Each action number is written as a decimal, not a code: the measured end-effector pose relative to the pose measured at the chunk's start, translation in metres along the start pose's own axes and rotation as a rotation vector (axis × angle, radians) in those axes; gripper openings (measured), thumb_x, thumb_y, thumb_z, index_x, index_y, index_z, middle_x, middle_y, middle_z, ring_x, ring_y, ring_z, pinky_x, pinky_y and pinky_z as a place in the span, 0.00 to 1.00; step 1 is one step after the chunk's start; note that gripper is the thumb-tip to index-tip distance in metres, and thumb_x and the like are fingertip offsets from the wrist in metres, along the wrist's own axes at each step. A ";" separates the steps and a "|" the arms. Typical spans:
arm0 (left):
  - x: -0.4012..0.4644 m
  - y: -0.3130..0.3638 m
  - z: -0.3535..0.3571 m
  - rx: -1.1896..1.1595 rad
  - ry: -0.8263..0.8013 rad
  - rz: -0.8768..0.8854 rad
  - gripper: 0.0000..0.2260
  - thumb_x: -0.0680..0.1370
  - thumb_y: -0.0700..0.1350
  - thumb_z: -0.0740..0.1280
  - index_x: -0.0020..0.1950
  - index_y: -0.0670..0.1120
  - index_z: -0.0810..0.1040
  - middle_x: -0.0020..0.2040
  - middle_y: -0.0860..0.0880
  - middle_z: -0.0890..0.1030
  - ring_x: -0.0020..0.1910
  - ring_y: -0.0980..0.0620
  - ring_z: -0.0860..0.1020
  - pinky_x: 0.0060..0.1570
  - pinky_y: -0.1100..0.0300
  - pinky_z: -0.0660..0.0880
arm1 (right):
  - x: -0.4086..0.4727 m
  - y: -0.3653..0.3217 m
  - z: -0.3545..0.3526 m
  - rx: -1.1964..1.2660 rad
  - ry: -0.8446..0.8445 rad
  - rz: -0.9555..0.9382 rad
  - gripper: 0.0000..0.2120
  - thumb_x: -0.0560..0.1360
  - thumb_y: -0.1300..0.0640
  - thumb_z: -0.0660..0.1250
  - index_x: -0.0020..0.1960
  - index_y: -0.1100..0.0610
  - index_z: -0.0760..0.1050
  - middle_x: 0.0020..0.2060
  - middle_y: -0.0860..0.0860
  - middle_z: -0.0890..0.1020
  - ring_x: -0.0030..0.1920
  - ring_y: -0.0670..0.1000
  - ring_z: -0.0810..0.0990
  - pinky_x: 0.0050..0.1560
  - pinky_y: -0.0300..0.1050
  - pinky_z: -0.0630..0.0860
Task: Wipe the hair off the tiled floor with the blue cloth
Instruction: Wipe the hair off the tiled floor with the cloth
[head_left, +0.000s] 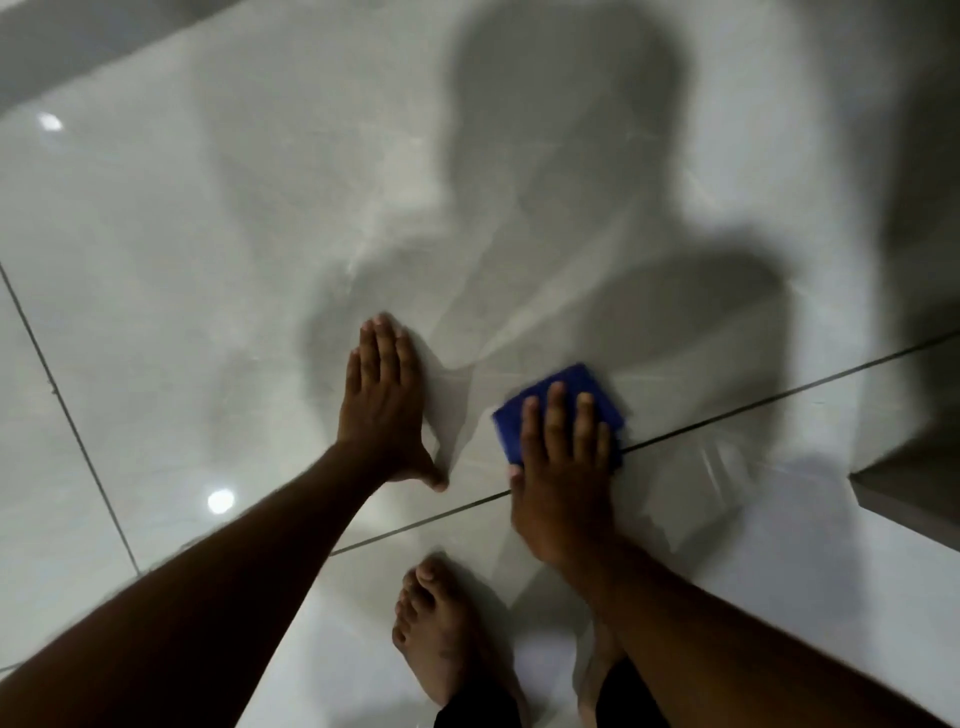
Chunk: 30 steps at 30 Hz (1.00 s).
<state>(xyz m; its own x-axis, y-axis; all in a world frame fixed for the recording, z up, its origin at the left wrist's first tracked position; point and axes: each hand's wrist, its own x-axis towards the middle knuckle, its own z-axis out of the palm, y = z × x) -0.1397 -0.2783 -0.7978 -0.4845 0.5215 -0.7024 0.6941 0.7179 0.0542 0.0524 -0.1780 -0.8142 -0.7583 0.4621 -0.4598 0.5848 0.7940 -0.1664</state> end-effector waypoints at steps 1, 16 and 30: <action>-0.002 -0.004 0.001 0.030 0.022 0.012 0.82 0.42 0.75 0.75 0.75 0.35 0.29 0.77 0.33 0.32 0.75 0.35 0.31 0.75 0.42 0.35 | 0.007 -0.005 -0.002 -0.010 -0.011 -0.154 0.39 0.74 0.47 0.65 0.79 0.55 0.53 0.79 0.59 0.53 0.78 0.66 0.49 0.74 0.68 0.51; -0.029 -0.024 0.028 -0.030 0.156 -0.168 0.80 0.43 0.81 0.67 0.76 0.32 0.36 0.78 0.30 0.40 0.77 0.33 0.37 0.76 0.38 0.43 | 0.116 0.119 -0.054 -0.021 0.172 0.220 0.33 0.79 0.42 0.52 0.80 0.55 0.48 0.79 0.61 0.51 0.77 0.68 0.49 0.73 0.70 0.51; -0.052 -0.062 0.067 -0.207 0.334 0.248 0.51 0.66 0.54 0.76 0.75 0.28 0.53 0.76 0.29 0.58 0.77 0.31 0.55 0.74 0.38 0.58 | 0.006 -0.138 0.030 0.224 -0.096 -0.295 0.34 0.76 0.50 0.57 0.79 0.49 0.52 0.80 0.51 0.53 0.79 0.61 0.43 0.75 0.65 0.39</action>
<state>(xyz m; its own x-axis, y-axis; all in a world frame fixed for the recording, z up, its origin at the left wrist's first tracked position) -0.1220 -0.3812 -0.8121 -0.4855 0.7848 -0.3852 0.7065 0.6117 0.3559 -0.0240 -0.2972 -0.8202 -0.8792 0.1787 -0.4417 0.4019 0.7762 -0.4858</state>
